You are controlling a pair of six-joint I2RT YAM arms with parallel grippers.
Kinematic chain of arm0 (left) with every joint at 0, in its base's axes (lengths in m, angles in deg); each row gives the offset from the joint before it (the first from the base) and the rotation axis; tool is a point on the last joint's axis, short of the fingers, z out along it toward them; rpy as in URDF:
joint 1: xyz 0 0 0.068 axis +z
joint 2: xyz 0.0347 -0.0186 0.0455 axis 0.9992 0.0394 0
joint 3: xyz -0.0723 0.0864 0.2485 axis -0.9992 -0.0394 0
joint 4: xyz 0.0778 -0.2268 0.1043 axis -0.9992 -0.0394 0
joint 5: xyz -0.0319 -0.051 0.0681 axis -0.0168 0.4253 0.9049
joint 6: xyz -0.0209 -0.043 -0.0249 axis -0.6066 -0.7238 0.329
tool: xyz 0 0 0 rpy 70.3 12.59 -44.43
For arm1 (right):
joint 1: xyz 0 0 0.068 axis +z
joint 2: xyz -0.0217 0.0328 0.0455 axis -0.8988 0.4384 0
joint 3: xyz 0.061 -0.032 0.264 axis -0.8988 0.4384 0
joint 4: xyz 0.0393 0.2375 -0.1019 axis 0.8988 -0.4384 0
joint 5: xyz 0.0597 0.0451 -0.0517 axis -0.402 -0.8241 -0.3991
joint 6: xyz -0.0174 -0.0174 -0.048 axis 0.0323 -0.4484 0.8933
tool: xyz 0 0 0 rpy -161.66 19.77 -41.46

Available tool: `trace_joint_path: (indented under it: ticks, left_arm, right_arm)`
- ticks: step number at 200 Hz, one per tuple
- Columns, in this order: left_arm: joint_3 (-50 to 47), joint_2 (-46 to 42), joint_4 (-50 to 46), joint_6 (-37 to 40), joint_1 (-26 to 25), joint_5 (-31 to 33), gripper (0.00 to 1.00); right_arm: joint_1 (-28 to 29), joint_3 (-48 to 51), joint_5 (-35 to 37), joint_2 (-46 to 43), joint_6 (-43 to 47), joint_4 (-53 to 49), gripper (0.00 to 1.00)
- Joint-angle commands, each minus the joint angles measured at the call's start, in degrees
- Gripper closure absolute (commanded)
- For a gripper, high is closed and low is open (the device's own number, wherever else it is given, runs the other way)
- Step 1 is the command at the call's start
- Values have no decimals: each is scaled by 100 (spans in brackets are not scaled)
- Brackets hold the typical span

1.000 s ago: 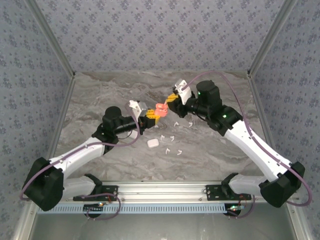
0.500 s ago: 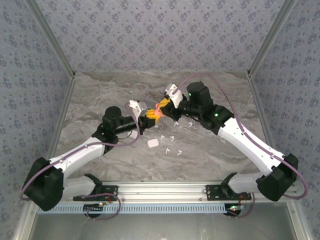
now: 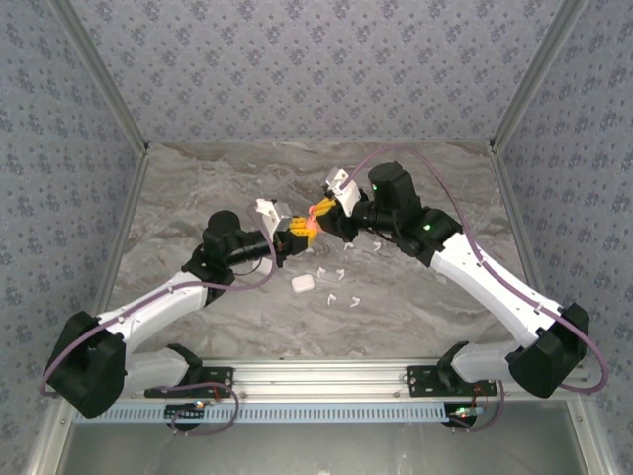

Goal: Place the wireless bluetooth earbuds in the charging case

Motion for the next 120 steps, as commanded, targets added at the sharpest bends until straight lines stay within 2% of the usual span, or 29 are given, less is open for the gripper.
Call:
trace_joint_path:
  ticks: [1,42,68,87,104,120]
  left_arm:
    - [248,-90,194,-41,-26,-66,100]
    - [253,-99,201,-45,-21,-70,100]
    - [262,-89,200,-51,-24,-71,100]
    - [258,-101,203,-51,-27,-76,100]
    - [261,-113,204,-48,-27,-74,100]
    - [256,-129,190,-34,-27,-70,100]
  right_arm:
    - [11,-21,-345,-14,52,-84,79]
    - [-228,-207,-856,21,-278,-91,71]
    - [-360,-351,-1083,-11,-463,-96,57]
    - [-490,-452,-1196,-59,-638,-125,51]
    - [-791,-439,-1170,-198,-935,-121,47]
    - [-1144,-236,-1390,-313,-1280,4,36]
